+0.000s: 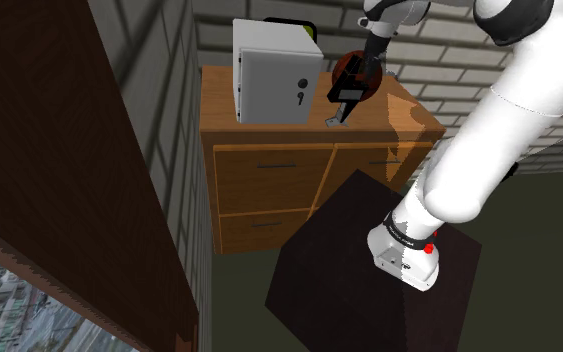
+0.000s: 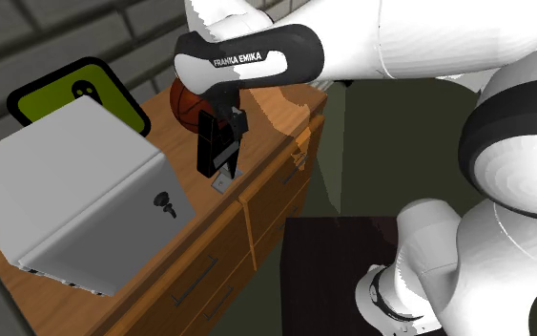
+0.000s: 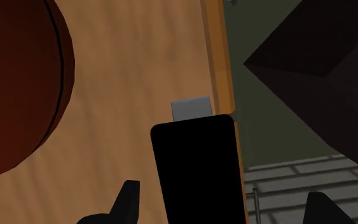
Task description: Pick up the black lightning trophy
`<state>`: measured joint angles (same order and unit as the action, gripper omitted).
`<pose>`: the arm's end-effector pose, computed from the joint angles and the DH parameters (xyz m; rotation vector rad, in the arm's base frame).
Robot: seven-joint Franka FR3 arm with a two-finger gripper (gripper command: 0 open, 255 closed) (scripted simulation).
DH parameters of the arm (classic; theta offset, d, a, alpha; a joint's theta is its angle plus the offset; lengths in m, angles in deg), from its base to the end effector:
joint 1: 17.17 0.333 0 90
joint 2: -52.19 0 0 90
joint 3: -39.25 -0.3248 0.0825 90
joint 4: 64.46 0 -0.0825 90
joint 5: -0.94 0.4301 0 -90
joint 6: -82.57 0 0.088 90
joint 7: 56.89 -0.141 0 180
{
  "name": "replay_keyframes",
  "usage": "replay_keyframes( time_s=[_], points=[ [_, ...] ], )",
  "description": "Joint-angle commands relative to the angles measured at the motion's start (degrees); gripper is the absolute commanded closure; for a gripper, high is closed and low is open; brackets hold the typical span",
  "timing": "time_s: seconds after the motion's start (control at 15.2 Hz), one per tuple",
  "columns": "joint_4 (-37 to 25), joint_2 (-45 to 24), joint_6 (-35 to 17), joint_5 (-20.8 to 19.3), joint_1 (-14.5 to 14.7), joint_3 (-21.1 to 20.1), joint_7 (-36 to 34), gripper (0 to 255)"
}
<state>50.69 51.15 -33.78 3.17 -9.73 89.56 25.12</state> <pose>0.4418 -0.4041 0.4036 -2.9675 -1.0267 -0.0361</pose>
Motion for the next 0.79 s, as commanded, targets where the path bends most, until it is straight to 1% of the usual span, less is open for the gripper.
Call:
replay_keyframes(
  time_s=[0.0,0.4,0.53,0.59,0.73],
  points=[
    [-1.37,-2.83,-0.37,2.62,-0.53,0.31,2.97,0],
    [1.66,-5.48,-4.98,5.21,-1.19,-0.03,4.86,0],
    [1.66,-5.47,-4.98,5.21,-1.20,-0.04,4.86,0],
    [1.72,-5.49,-5.05,5.23,-1.19,-0.06,4.84,255],
    [1.69,-5.49,-5.02,5.22,-1.17,-0.07,4.81,255]
  ],
)
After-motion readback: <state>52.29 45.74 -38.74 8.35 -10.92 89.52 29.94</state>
